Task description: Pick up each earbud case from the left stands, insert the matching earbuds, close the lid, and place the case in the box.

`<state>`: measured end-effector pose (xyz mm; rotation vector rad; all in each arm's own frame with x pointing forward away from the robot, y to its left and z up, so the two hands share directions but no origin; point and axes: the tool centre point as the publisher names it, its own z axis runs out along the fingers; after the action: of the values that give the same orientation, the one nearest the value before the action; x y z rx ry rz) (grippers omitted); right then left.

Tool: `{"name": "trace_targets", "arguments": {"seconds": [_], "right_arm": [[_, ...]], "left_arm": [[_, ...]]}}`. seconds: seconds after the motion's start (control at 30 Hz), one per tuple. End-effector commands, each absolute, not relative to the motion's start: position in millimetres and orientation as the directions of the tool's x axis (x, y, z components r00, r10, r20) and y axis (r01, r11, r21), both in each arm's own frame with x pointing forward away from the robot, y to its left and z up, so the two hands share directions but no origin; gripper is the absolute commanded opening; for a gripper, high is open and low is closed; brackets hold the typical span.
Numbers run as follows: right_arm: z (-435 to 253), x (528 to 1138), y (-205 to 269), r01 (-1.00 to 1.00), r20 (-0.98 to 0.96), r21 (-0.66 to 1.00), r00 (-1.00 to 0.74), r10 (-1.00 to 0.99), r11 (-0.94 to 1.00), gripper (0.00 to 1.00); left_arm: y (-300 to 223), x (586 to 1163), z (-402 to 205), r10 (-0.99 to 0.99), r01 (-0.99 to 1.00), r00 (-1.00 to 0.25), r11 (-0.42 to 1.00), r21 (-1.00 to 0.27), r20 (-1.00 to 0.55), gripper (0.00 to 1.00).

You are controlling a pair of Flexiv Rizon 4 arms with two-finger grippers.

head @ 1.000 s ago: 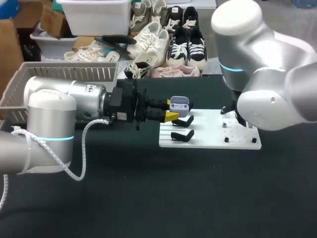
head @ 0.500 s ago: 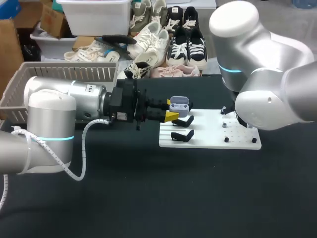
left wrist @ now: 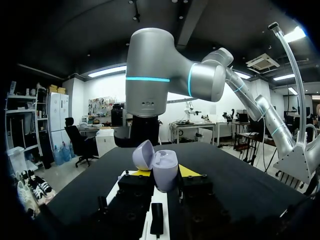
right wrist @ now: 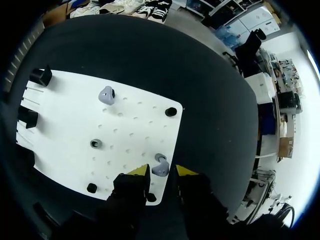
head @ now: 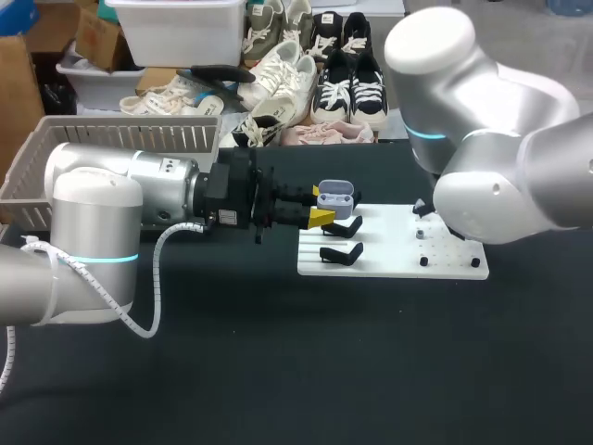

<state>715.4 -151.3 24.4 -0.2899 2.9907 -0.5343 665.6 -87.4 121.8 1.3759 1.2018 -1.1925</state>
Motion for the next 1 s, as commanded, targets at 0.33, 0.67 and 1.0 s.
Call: {"name": "trace_targets", "arguments": {"seconds": [0.33,0.67,1.0], "right_arm": [[24.2,714.2,-151.9,-0.171,-0.044,-0.363,-0.979,-0.2,0.916,0.2],[25.1,712.8,-150.3,-0.174,-0.042,-0.362,-0.978,-0.203,0.916,0.0],[33.1,706.5,-148.5,-0.167,-0.061,-0.363,-0.977,-0.202,0.917,0.0]], "left_arm": [[-88.0,664.2,121.5,0.099,0.995,0.054,-0.09,0.045,-0.994,0.0],[-88.0,664.2,121.5,0.099,0.995,0.054,-0.09,0.045,-0.994,0.0],[-88.0,664.2,121.5,0.099,0.995,0.054,-0.09,0.045,-0.994,0.0]]}}
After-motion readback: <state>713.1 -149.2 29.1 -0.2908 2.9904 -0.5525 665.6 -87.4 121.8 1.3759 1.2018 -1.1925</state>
